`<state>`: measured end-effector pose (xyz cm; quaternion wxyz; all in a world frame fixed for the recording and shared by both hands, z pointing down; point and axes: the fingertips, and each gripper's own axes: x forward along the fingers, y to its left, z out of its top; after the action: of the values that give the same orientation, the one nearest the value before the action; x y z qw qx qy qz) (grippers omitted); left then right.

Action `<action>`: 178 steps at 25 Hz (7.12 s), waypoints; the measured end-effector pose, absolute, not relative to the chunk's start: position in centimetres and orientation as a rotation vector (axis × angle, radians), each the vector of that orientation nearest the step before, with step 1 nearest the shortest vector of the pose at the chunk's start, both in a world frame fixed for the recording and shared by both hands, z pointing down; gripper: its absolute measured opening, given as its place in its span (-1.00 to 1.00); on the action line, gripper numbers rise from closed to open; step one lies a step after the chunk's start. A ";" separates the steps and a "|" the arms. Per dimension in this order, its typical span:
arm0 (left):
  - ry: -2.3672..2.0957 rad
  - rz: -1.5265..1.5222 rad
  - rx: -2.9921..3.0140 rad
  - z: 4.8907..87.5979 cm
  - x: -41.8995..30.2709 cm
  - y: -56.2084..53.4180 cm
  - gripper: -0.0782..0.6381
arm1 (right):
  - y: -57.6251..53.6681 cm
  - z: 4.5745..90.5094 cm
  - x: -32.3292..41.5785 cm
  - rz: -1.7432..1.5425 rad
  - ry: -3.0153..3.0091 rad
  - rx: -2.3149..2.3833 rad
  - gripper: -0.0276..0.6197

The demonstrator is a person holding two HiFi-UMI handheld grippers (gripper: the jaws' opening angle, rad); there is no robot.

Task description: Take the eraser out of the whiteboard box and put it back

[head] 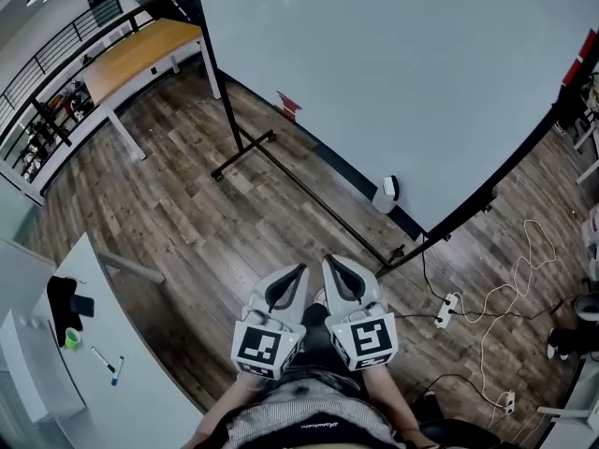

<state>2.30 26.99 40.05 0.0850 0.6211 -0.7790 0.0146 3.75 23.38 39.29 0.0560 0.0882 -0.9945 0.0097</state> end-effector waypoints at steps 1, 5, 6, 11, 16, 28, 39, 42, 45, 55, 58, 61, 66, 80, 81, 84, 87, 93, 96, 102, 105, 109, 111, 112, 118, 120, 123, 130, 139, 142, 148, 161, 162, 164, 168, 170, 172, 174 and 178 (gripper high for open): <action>-2.323 0.042 1.852 39.9 1.5 26.4 -0.78 | 22.7 39.1 3.0 0.026 -3.016 0.270 -0.91; -2.326 0.026 1.828 39.8 -1.7 24.2 -0.78 | 20.5 38.8 0.1 0.013 -3.001 0.253 -0.91; -2.325 0.024 1.823 39.8 -2.3 23.7 -0.78 | 20.0 38.8 -0.6 0.011 -2.997 0.247 -0.91; -2.326 0.020 1.792 40.2 -5.2 21.3 -0.78 | 18.0 38.9 -3.4 0.019 -2.965 0.213 -0.91; -2.326 0.033 1.774 40.2 -7.4 18.4 -0.78 | 15.4 39.1 -5.6 0.016 -2.967 0.191 -0.91; -2.296 0.134 1.892 40.7 -9.0 9.3 -0.78 | 6.9 39.9 -7.8 0.074 -2.999 0.224 -0.91; -2.010 0.180 2.167 41.4 -5.5 0.5 -0.78 | -0.8 40.6 -3.8 0.161 -2.928 0.589 -0.91; -1.895 0.198 2.245 41.0 -4.6 -1.5 -0.78 | -2.8 40.6 -2.7 0.179 -2.891 0.735 -0.91; -1.800 0.179 2.355 40.9 -4.2 -3.2 -0.78 | -4.7 40.6 -1.9 0.180 -2.852 0.884 -0.91; -1.498 0.218 2.585 41.1 -4.7 -5.7 -0.78 | -6.4 41.0 -0.6 0.186 -2.707 1.274 -0.91; -1.421 0.204 2.617 41.2 -4.4 -5.9 -0.78 | -6.3 40.9 -0.6 0.182 -2.673 1.337 -0.91; -1.358 0.193 2.643 41.1 -4.2 -5.9 -0.78 | -6.4 40.9 -0.4 0.178 -2.641 1.400 -0.91; -1.286 0.188 2.682 41.1 -4.6 -5.6 -0.78 | -6.2 41.0 -0.3 0.166 -2.593 1.480 -0.91; -1.170 0.155 2.767 42.4 -7.4 -5.1 -0.78 | -5.1 42.2 -1.3 0.182 -2.511 1.666 -0.91; -1.159 0.155 2.773 42.4 -7.2 -5.2 -0.78 | -5.1 42.2 -1.2 0.182 -2.509 1.669 -0.91; -1.132 0.153 2.770 42.1 -6.2 -5.6 -0.78 | -5.6 42.0 -0.5 0.186 -2.498 1.670 -0.91; -1.126 0.143 2.760 42.0 -5.4 -6.1 -0.78 | -6.1 41.5 0.1 0.177 -2.512 1.664 -0.91; -1.127 0.112 2.760 41.2 -3.7 -7.4 -0.78 | -7.3 41.0 1.0 0.172 -2.583 1.588 -0.91; -1.160 0.106 2.765 40.6 -3.1 -7.7 -0.78 | -7.8 40.7 1.3 0.156 -2.589 1.532 -0.91; -1.218 0.121 2.742 40.6 -3.1 -7.9 -0.78 | -8.1 40.6 1.3 0.161 -2.616 1.473 -0.91; -1.242 0.141 2.730 40.8 -3.0 -8.1 -0.78 | -8.0 40.7 1.4 0.164 -2.627 1.452 -0.91; -1.259 0.143 2.726 40.6 -2.6 -8.1 -0.78 | -7.7 40.6 1.6 0.155 -2.640 1.423 -0.91; -1.271 0.145 2.726 40.6 -2.5 -8.1 -0.78 | -7.7 40.8 1.6 0.156 -2.644 1.409 -0.91; -1.277 0.145 2.725 40.6 -2.4 -8.1 -0.78 | -7.8 40.8 1.6 0.154 -2.647 1.405 -0.91; -1.302 0.132 2.710 40.8 -2.3 -8.5 -0.78 | -8.4 41.0 1.3 0.153 -2.663 1.383 -0.91; -1.306 0.140 2.706 40.9 -2.5 -8.6 -0.78 | -8.6 41.3 0.9 0.155 -2.661 1.367 -0.91; -1.314 0.147 2.700 41.1 -2.9 -8.7 -0.78 | -8.7 41.6 0.5 0.155 -2.656 1.348 -0.91; -1.325 0.174 2.690 41.9 -2.8 -8.9 -0.78 | -9.2 42.9 0.8 0.180 -2.634 1.320 -0.91; -1.324 0.208 2.643 42.8 -2.9 -8.8 -0.78 | -9.1 45.1 1.0 0.201 -2.594 1.284 -0.91; -1.323 0.221 2.647 42.8 -3.0 -8.6 -0.78 | -8.9 45.7 1.0 0.226 -2.574 1.274 -0.91; -1.316 0.233 2.588 43.8 -3.2 -8.6 -0.78 | -8.7 47.5 0.8 0.266 -2.542 1.241 -0.91; -1.272 0.253 2.588 44.8 -3.6 -7.8 -0.78 | -7.7 49.8 0.6 0.320 -2.475 1.200 -0.91; -1.268 0.253 2.592 44.9 -3.6 -7.7 -0.78 | -7.6 49.9 0.7 0.321 -2.470 1.199 -0.91; -1.261 0.262 2.609 45.0 -3.6 -7.6 -0.78 | -7.5 50.1 0.8 0.323 -2.460 1.201 -0.91; -1.260 0.257 2.602 45.1 -3.9 -7.5 -0.78 | -7.4 50.4 0.7 0.313 -2.448 1.193 -0.90; -1.258 0.248 2.596 45.2 -4.0 -7.5 -0.78 | -7.3 50.7 0.5 0.284 -2.444 1.166 -0.69; -1.258 0.246 2.594 45.3 -4.0 -7.5 -0.78 | -7.2 50.9 0.3 0.246 -2.432 1.133 -0.51; -1.259 0.245 2.588 45.3 -4.0 -7.5 -0.78 | -7.3 51.3 0.2 0.225 -2.412 1.114 -0.47; -1.271 0.238 2.571 45.3 -4.2 -7.4 -0.78 | -7.6 52.1 0.3 0.235 -2.388 1.088 -0.37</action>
<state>-4.19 -7.45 45.33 0.1316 0.8856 -0.4377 0.0819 0.29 -7.61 52.08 0.2507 0.3999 -0.8774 0.0865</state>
